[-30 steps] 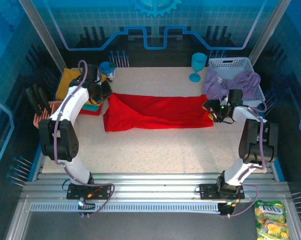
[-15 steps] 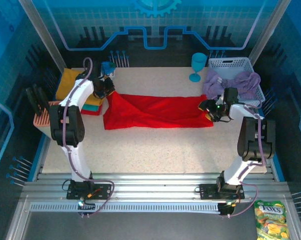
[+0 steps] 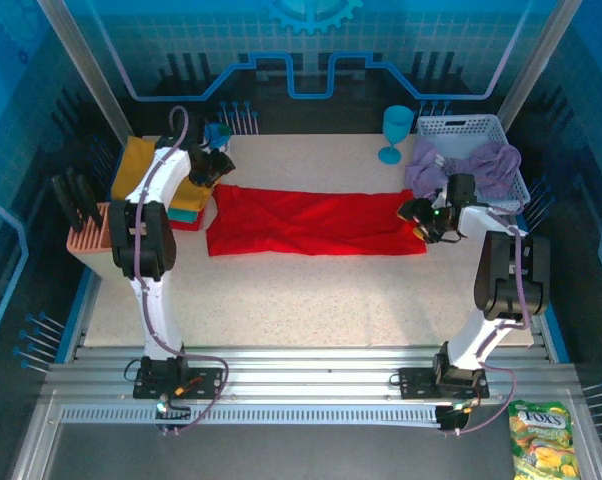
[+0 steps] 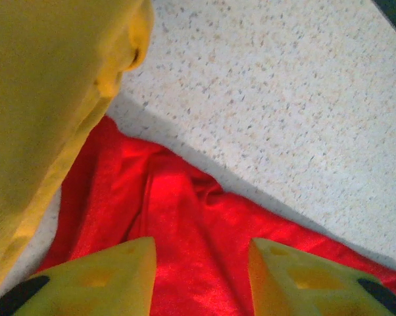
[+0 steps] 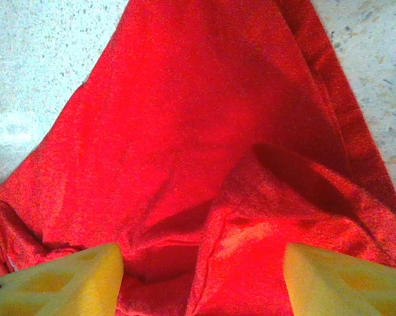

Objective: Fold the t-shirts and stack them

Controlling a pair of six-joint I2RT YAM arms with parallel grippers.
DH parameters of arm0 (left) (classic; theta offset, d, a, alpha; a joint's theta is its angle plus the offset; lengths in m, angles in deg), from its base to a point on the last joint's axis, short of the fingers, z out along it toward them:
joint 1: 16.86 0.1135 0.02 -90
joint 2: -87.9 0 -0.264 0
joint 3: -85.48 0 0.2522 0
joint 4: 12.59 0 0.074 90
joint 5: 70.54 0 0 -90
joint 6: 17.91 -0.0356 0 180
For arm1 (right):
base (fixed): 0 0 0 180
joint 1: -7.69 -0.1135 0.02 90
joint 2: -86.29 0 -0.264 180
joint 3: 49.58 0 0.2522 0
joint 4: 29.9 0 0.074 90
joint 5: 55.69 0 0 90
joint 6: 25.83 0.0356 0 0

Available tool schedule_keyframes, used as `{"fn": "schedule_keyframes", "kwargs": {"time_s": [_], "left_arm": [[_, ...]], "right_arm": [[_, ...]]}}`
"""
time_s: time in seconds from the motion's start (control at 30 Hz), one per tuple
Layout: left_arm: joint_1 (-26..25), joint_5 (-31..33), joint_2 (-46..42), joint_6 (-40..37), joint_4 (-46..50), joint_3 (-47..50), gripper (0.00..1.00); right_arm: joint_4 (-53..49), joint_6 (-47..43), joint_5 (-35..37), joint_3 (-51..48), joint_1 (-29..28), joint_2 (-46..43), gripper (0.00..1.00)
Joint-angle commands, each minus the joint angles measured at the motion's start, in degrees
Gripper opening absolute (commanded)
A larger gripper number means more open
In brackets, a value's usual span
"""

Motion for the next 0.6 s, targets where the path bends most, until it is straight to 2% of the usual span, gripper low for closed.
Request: {"fn": "schedule_keyframes", "kwargs": {"time_s": [0.0,0.2,0.3,0.4,0.57], "left_arm": [[0.68,-0.71,-2.09,-1.51,4.02,-0.98,0.50],[-2.31,-2.97,-12.65,-1.18,2.67,10.05,0.57],[-3.92,-3.40,-16.89,-0.14,0.60,17.29,0.57],[-5.38,-6.46,-20.56,3.94,-4.68,25.91,0.50],[-8.81,-5.87,-21.99,9.03,-13.11,36.31,0.43]], "right_arm": [[-2.51,-1.49,0.54,1.98,-1.40,-1.46,0.67],[-9.56,-7.38,4.03,4.04,-6.24,-5.05,0.73],[-11.42,-9.13,5.83,3.76,-8.95,-7.02,0.80],[-12.90,-9.86,7.28,3.09,-10.82,-9.06,0.81],[-12.23,-8.20,7.25,1.63,-12.87,-11.41,0.85]]}}
